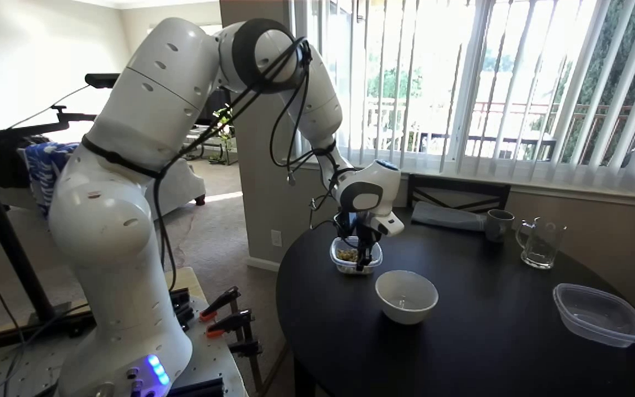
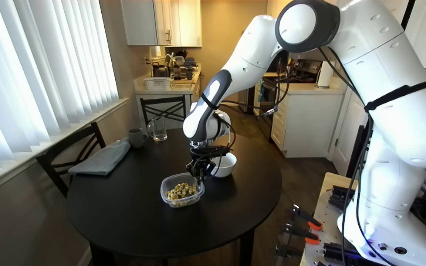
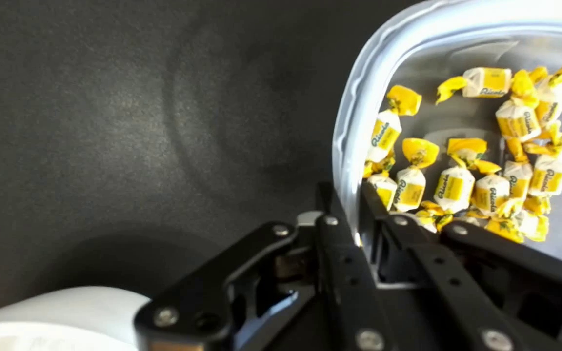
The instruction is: Pour the contents in the white bowl
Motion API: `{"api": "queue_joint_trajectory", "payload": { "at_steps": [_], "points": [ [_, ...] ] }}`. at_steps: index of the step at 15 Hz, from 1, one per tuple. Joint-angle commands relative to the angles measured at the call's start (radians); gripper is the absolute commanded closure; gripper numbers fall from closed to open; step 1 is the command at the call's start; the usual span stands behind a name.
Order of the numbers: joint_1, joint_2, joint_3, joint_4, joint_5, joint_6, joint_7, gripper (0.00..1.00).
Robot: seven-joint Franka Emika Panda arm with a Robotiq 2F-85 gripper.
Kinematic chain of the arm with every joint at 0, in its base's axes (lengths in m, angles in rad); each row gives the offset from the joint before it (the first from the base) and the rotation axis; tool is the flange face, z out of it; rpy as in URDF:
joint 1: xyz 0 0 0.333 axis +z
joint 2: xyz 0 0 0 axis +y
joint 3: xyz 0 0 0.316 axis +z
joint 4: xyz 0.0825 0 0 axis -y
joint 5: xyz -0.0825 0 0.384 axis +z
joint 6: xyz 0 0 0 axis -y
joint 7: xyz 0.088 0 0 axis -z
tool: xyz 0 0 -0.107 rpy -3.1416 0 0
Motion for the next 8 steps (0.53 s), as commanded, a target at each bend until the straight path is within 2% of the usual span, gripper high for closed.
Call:
{"api": "queue_joint_trajectory", "payload": {
  "at_steps": [1, 2, 4, 8],
  "points": [
    [0.012, -0.082, 0.002, -0.077, 0.003, 0.003, 0.016, 1.0],
    [0.016, -0.098, 0.003, -0.09, 0.002, 0.004, 0.017, 0.97],
    [0.029, -0.14, 0.004, -0.127, -0.002, 0.008, 0.023, 1.0],
    [0.064, -0.264, 0.001, -0.232, -0.018, 0.004, 0.048, 0.98]
  ]
}}
